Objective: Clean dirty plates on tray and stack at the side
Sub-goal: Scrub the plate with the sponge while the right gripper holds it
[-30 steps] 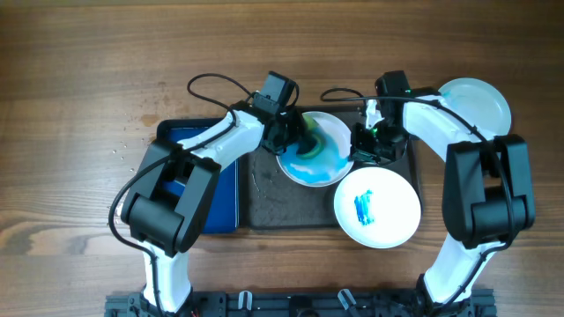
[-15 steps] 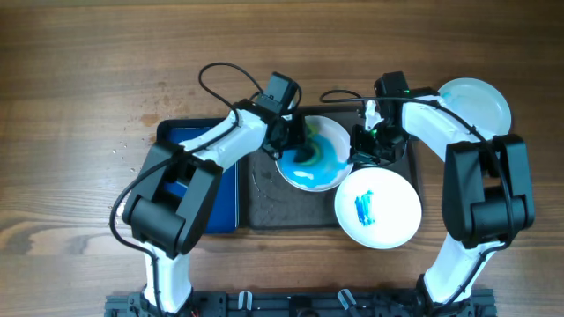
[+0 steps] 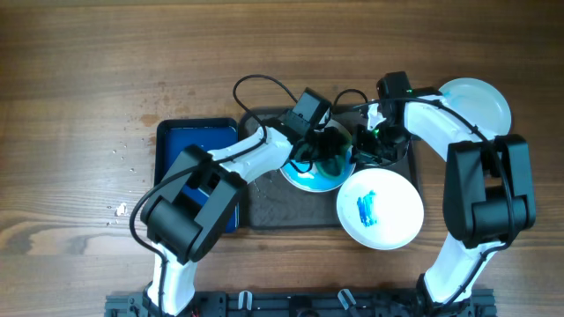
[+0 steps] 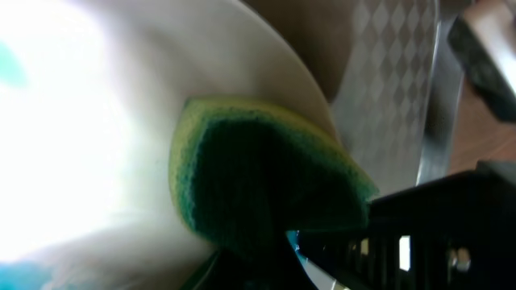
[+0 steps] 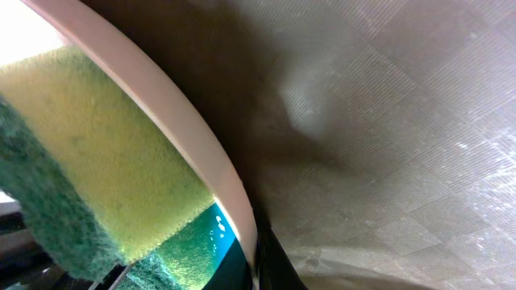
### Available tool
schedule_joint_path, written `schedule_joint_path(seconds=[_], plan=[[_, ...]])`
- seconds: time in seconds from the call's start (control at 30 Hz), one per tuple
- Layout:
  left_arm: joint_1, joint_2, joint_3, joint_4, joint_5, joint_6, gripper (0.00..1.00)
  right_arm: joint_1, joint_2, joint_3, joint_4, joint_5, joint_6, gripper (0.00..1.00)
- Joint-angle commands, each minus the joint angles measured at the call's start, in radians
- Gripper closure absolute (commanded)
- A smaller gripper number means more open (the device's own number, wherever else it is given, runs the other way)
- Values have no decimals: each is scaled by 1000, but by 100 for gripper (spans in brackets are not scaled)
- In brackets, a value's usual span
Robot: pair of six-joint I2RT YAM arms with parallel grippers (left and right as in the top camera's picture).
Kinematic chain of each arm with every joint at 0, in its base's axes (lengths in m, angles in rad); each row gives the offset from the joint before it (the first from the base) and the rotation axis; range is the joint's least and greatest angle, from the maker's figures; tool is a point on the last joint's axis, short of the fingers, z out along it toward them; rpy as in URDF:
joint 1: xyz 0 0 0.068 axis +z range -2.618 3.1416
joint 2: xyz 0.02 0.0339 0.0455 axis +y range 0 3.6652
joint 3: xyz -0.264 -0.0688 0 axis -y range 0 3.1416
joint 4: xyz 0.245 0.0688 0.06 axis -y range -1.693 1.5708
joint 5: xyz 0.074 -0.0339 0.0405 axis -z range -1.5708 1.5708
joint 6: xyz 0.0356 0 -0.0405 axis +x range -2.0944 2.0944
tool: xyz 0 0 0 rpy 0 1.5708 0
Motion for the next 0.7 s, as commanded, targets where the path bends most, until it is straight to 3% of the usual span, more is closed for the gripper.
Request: schedule_joint_path(seconds=[0.0,0.23,0.4,0.67], plan=[[-18,31,-9,64,-122,-123,96,4,28,-12,9,59,2,96],[34,31,-9,61,-376,-204,96,4,28,-12,5,59,3,96],[109,31,-9,-79,-494,-204,96,4,28,-12,5,59,2,96],[204,31,-9,-344,-563,-177,96,5,28,-12,7,60,1,96]])
